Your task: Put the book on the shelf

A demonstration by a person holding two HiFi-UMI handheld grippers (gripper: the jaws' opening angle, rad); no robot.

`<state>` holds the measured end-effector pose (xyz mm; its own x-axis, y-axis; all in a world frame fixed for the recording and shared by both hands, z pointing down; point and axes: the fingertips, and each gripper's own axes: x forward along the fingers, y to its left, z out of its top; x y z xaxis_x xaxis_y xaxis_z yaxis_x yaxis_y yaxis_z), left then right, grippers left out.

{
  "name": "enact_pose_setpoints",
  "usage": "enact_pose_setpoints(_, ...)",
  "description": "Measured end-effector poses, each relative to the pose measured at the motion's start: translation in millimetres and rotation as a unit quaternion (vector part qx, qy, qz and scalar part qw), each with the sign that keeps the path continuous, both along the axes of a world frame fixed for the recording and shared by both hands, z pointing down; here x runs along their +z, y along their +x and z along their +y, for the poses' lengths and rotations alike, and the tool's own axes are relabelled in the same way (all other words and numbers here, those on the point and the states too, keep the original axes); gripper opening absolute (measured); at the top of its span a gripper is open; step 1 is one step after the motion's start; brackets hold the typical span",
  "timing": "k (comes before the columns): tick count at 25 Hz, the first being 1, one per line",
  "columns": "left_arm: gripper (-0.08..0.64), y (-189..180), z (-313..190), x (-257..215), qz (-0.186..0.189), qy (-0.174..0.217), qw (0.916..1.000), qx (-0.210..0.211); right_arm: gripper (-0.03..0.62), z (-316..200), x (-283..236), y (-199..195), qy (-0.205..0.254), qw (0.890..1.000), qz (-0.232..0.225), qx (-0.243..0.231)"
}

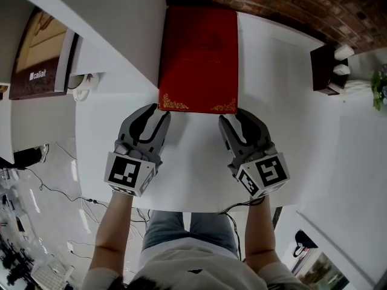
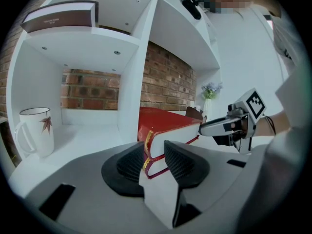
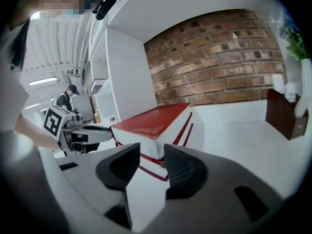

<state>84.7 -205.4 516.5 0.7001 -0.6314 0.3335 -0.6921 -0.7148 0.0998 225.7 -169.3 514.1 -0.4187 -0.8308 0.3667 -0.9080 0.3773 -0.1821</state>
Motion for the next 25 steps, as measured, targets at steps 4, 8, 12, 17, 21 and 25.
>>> enact_pose_setpoints(4, 0.129, 1.0, -1.7, 1.8, -0.001, 0.003, 1.0, -0.002, 0.158, -3.8, 1.9, -4.1, 0.002, 1.0, 0.009, -0.019)
enact_pose_setpoints(8, 0.14, 2.9, -3.7, 2.2, 0.003, 0.006, 1.0, -0.001, 0.167, -6.8, 1.9, -5.1, 0.006, 1.0, 0.011, -0.029)
enact_pose_setpoints(12, 0.149, 5.8, -4.3, 0.7, 0.006, 0.012, 0.9999, 0.003, 0.172, -9.2, 1.4, -5.3, 0.01, 0.999, 0.008, -0.034)
enact_pose_setpoints(17, 0.152, 6.3, -4.7, 0.5, 0.008, 0.012, 0.9999, 0.005, 0.178, -11.4, 0.9, -6.2, 0.014, 0.999, 0.004, -0.04)
enact_pose_setpoints(21, 0.155, 5.4, -1.8, 5.0, -0.003, -0.011, 0.9998, 0.013, 0.186, -12.4, 1.2, -7.0, 0.016, 0.999, 0.006, -0.047)
enact_pose_setpoints(25, 0.156, 7.4, -3.7, 1.5, 0.015, -0.004, 0.9997, 0.021, 0.19, -13.4, 1.7, -7.4, 0.017, 0.999, 0.008, -0.05)
